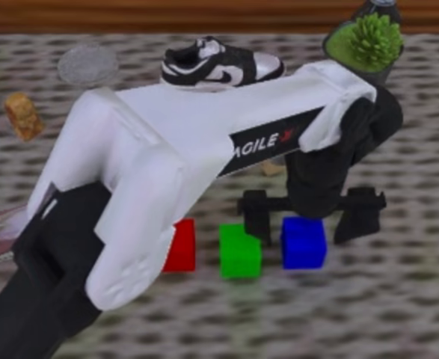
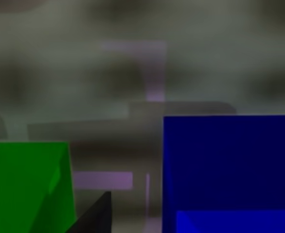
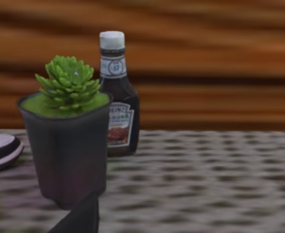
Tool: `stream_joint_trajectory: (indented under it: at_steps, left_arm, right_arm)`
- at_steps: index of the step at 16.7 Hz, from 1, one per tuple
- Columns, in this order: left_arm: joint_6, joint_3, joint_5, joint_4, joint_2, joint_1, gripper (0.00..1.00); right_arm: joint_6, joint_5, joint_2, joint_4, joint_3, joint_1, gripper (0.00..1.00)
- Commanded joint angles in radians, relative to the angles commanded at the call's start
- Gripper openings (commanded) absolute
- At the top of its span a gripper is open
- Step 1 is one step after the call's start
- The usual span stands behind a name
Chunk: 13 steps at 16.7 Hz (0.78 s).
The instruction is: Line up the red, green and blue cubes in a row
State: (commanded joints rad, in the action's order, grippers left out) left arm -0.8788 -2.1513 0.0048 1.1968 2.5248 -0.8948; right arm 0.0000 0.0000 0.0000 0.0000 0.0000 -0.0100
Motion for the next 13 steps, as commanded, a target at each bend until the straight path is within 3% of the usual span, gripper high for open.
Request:
stream_joint_trajectory:
  at_steps: [7,13]
  left_arm:
    - [0.001,-0.017,0.0,0.017,0.003,0.0,1.0]
    - [-0.003,-0.241,0.0,0.239,0.007,0.015,1.0]
  right_arm:
    - [0.0,0.0,0.0,0.0,0.0,0.0,1.0]
    - [0.0,0.0,0.0,0.0,0.0,0.0,1.0]
